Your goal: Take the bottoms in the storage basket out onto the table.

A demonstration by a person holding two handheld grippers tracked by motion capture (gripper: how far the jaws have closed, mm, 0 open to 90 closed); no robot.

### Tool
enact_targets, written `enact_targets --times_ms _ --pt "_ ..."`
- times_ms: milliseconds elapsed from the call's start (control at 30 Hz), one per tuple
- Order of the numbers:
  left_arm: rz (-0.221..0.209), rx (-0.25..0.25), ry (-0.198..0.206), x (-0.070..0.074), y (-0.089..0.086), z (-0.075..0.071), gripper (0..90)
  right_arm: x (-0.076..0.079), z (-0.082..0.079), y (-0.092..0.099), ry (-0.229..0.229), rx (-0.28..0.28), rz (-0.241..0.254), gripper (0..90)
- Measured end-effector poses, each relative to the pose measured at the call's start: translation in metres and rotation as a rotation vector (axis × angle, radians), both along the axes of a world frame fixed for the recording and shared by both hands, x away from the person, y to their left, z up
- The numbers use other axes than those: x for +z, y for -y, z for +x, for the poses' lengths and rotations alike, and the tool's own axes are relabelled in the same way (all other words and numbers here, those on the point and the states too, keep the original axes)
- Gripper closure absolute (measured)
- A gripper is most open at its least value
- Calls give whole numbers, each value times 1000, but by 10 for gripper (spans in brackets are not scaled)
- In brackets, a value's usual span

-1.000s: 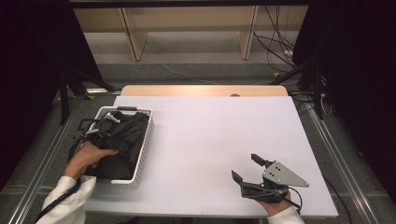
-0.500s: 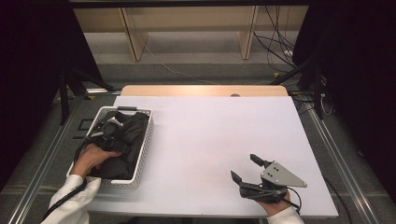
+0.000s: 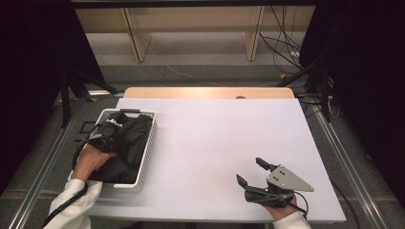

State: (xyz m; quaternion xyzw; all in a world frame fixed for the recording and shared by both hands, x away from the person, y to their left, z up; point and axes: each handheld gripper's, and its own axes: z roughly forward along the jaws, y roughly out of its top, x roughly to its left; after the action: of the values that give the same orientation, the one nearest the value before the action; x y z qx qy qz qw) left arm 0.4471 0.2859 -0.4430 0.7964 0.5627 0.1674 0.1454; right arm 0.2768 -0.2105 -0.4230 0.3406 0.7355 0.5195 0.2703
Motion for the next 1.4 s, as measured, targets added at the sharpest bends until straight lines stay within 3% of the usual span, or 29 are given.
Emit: enact_targets --times_ms 233,367,633,1133,1400 --pt "-93 4 44 6 -11 -2 566 0 1 0 1 -3 1 206" --pt "-99 -5 80 17 -10 -6 579 0 1 0 2 -4 4 206" --pt "-154 -13 168 41 -15 -13 588 0 1 1 4 -2 5 209" --pt "-292 -13 342 87 -33 -33 598 0 1 1 4 -8 1 211" --pt "-342 8 408 98 -36 -38 616 -1 1 1 -1 -8 2 211"
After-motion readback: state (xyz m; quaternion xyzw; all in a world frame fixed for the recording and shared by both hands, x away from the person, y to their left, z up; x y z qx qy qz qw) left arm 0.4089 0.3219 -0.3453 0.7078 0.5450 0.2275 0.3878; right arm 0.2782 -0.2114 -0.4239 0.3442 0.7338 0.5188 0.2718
